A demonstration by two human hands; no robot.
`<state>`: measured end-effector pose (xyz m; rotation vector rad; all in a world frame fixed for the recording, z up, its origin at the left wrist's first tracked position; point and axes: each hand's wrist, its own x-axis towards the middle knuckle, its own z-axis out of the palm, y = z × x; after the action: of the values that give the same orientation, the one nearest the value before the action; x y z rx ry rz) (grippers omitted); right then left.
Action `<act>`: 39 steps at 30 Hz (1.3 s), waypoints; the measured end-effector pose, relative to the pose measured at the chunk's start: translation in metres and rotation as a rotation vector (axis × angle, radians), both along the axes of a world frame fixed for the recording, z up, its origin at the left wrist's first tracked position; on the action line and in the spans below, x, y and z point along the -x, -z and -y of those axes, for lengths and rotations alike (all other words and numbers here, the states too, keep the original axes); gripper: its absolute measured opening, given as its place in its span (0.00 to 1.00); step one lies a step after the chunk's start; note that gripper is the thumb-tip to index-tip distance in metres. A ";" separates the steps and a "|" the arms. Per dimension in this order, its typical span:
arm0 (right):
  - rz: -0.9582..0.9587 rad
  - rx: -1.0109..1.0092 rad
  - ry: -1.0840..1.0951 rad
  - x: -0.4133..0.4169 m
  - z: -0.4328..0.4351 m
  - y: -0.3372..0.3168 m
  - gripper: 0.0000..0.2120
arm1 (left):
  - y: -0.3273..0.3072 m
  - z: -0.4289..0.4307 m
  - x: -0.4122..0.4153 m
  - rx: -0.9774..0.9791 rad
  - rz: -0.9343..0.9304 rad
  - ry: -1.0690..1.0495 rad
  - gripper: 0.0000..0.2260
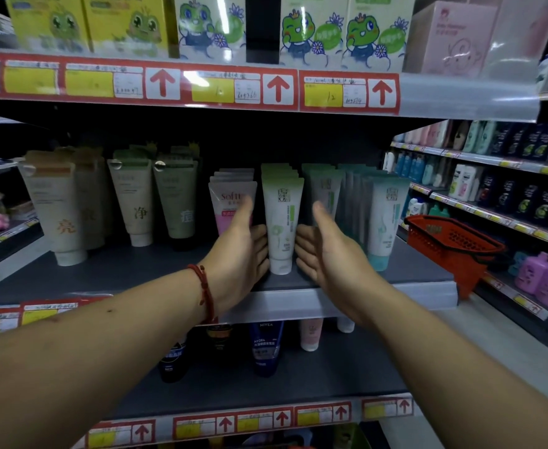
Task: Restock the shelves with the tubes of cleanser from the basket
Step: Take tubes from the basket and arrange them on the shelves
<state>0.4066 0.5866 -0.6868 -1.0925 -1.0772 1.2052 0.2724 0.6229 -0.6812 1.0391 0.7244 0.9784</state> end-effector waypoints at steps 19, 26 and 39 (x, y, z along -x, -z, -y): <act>0.098 -0.011 0.069 -0.002 -0.025 0.001 0.20 | 0.004 -0.018 -0.005 -0.074 -0.032 -0.025 0.35; 0.053 0.009 0.045 -0.004 -0.008 -0.006 0.36 | -0.001 -0.004 -0.003 -0.020 -0.086 -0.094 0.38; 0.095 0.030 0.076 0.001 -0.001 -0.004 0.31 | -0.003 0.008 -0.003 0.036 -0.095 -0.013 0.40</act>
<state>0.4054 0.5873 -0.6832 -1.2141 -1.0824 1.1218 0.2758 0.6147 -0.6782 1.0560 0.8251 0.9292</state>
